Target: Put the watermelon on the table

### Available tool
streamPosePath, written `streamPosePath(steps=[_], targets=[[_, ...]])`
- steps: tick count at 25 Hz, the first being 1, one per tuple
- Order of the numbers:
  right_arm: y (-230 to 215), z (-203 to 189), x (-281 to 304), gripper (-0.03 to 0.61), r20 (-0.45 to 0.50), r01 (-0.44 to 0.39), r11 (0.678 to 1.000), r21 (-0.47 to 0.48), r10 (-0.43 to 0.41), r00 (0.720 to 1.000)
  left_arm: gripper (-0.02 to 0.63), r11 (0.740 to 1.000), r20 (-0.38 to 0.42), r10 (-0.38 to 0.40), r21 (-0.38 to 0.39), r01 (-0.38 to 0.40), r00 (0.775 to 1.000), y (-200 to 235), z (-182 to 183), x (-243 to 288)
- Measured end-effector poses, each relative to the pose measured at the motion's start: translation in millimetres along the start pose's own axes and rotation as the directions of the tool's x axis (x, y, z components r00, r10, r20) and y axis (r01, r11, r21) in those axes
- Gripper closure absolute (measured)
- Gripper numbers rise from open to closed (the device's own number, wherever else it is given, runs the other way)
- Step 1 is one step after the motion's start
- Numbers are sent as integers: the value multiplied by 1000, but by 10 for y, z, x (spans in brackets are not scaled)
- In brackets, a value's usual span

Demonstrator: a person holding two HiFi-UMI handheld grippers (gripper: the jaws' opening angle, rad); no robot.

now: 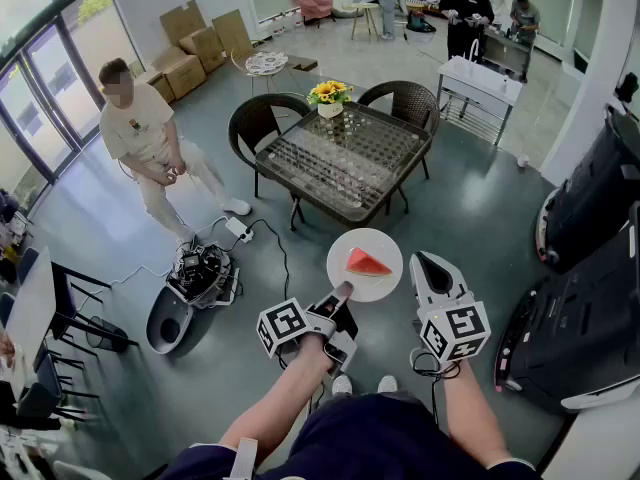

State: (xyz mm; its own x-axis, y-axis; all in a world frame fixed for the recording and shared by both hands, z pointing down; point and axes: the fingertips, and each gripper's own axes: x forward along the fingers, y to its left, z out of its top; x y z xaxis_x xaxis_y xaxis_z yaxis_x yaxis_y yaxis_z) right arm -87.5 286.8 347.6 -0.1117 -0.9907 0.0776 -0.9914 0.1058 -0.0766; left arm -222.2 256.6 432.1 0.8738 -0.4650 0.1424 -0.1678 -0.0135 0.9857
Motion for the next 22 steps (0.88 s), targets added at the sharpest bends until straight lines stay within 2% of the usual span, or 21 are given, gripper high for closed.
streamPosePath(steps=[11,17,22], targets=[[-74,-3,27,575,4,-17,1000,-5,17,1000,600,1000,7,-1,1,1,1000,-8,-38,93],[-91,-10,60,575,1,-41,999,-16,41,999,600,999,11,5,40,-5,1000,-42,-53,144],[-140,2,88,575,3,-57,998,-19,57,998,600,999,17,5,42,-5,1000,-62,-78,208]])
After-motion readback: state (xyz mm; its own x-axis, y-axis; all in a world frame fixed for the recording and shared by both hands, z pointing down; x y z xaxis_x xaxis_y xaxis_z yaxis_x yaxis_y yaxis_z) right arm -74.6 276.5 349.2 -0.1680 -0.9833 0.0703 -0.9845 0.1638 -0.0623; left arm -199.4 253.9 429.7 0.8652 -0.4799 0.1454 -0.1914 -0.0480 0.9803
